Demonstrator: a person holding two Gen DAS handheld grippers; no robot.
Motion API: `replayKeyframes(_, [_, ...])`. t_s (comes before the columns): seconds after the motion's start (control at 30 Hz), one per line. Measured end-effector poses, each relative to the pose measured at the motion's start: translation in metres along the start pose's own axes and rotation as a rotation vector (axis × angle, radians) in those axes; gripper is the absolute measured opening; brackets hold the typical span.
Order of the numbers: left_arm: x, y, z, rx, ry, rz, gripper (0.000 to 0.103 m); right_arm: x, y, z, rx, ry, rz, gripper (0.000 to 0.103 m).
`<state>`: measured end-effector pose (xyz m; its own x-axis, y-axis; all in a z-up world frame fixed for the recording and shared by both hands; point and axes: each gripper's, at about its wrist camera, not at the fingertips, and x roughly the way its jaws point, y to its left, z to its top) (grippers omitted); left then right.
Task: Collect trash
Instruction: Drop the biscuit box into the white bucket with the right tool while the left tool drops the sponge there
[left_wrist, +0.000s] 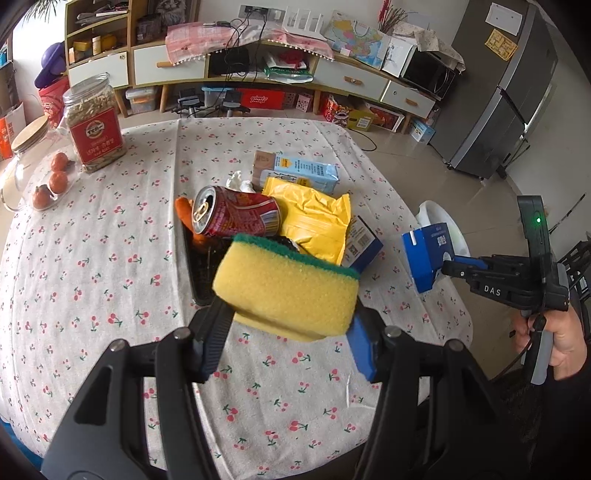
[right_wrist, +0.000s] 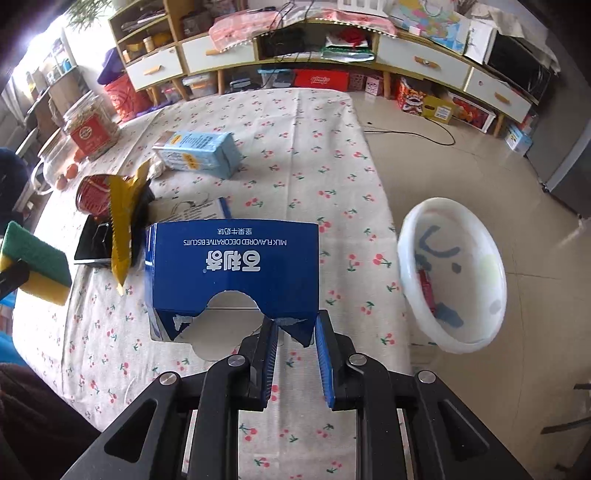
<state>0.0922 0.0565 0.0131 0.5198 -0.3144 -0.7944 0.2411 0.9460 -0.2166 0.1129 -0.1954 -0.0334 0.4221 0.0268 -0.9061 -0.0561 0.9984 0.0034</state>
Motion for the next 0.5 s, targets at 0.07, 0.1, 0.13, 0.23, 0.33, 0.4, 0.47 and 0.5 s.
replayKeyframes(0.07, [0.005, -0.009, 0.004, 0.003, 0.002, -0.008, 0.058, -0.003, -0.023, -0.001, 0.054, -0.012, -0.012, 0.021])
replayKeyframes(0.1, [0.008, -0.013, 0.005, 0.005, 0.003, -0.014, 0.058, -0.004, -0.035, -0.002, 0.082, -0.016, -0.018, 0.021])
replayKeyframes(0.13, [0.010, -0.018, 0.006, 0.008, 0.002, -0.020, 0.058, -0.006, -0.048, -0.004, 0.112, -0.020, -0.025, 0.021])
replayKeyframes(0.23, [0.015, -0.034, 0.011, 0.023, -0.005, -0.033, 0.058, -0.007, -0.088, -0.010, 0.203, -0.028, -0.046, 0.021])
replayKeyframes(0.33, [0.021, -0.049, 0.015, 0.033, -0.014, -0.046, 0.058, -0.007, -0.124, -0.019, 0.283, -0.024, -0.073, 0.021])
replayKeyframes(0.4, [0.027, -0.057, 0.019, 0.040, -0.018, -0.053, 0.058, -0.005, -0.146, -0.025, 0.329, -0.014, -0.080, 0.021])
replayKeyframes(0.47, [0.034, -0.065, 0.021, 0.045, -0.020, -0.054, 0.058, -0.002, -0.162, -0.028, 0.366, -0.010, -0.085, 0.021])
replayKeyframes(0.5, [0.037, -0.068, 0.022, 0.046, -0.019, -0.054, 0.058, -0.001, -0.169, -0.028, 0.382, -0.009, -0.085, 0.021])
